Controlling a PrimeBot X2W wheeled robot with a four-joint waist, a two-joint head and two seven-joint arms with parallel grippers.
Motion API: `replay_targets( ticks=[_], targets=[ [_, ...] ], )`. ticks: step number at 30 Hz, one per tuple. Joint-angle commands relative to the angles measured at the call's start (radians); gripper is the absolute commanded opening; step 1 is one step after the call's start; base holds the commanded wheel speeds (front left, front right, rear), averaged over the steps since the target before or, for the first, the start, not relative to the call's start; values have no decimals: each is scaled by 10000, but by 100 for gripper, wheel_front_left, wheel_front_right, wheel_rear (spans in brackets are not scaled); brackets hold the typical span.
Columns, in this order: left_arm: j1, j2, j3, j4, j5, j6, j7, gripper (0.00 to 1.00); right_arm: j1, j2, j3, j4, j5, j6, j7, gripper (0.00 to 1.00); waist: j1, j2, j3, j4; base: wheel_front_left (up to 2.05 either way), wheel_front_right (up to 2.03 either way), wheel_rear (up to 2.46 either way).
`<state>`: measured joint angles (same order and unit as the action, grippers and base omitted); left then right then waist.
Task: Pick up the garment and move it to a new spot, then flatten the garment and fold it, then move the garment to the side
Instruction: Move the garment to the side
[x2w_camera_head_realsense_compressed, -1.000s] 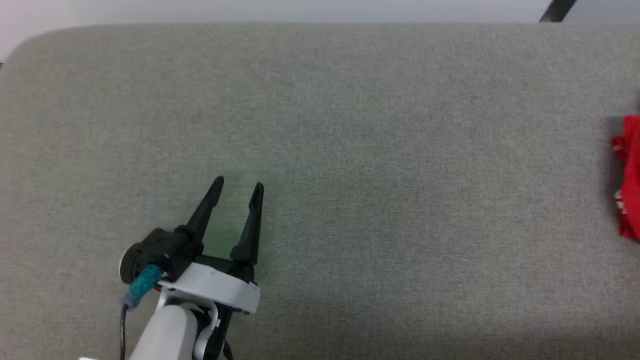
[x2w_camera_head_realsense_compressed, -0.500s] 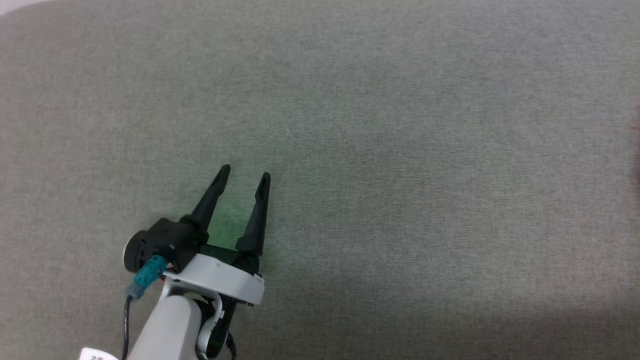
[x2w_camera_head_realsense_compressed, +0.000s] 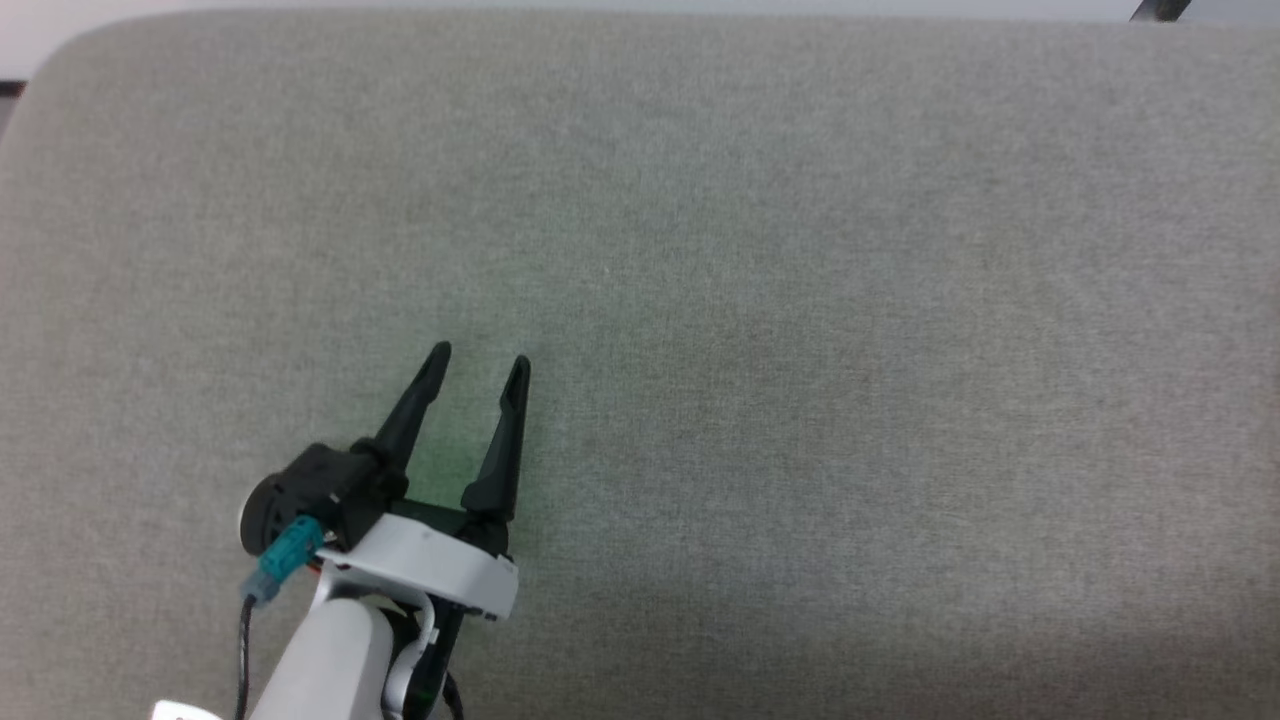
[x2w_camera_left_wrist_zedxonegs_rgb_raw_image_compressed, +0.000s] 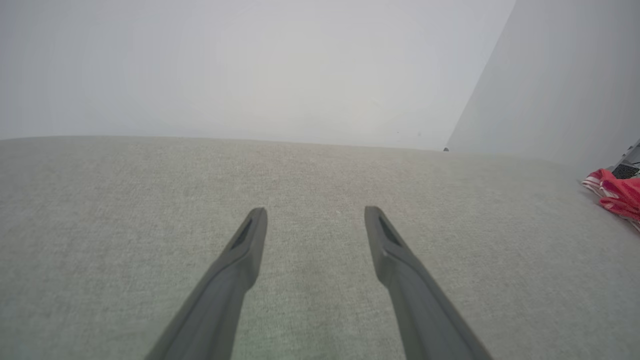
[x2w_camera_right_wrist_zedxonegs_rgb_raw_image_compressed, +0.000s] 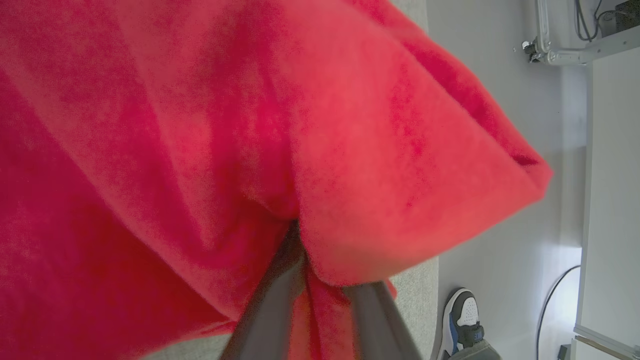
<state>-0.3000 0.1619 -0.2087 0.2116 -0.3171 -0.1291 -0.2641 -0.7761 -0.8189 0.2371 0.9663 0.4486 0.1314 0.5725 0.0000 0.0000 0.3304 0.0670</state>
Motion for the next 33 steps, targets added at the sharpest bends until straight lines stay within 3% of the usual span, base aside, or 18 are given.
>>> replay_targets(
  ticks=[1, 8, 14, 22, 28, 33],
  targets=[
    [153, 29, 28, 29, -50, -20, 8, 100, -110, 89, 49, 36, -116, -15, 3, 100, 0, 0, -296, -101, 0, 0, 0],
    [536, 105, 155, 114, -127, -20, 8, 100, -364, 328, 244, 14, -510, -15, 209, 100, 0, 0, -1355, -428, 0, 0, 0],
    [1082, 150, 361, 155, -208, -20, 8, 100, -118, 539, 642, -876, -481, -15, -751, 100, 0, 0, -2426, -720, 0, 0, 0],
    [1996, 60, 797, 3, -179, -20, 8, 100, 912, 812, 1168, -2729, -248, -15, -3660, 100, 0, 0, -3534, -996, 0, 0, 0],
    [2473, -196, 1258, -313, -62, -20, 8, 100, 1995, 1381, 572, -3598, -854, -15, -6156, 100, 0, 0, -3923, -1043, 0, 0, 0],
    [2826, -436, 1519, -424, 119, -20, 8, 100, 3117, 2140, -60, -4235, -1620, -15, -7554, 100, 0, 0, -4150, -1103, 0, 0, 0]
  ],
)
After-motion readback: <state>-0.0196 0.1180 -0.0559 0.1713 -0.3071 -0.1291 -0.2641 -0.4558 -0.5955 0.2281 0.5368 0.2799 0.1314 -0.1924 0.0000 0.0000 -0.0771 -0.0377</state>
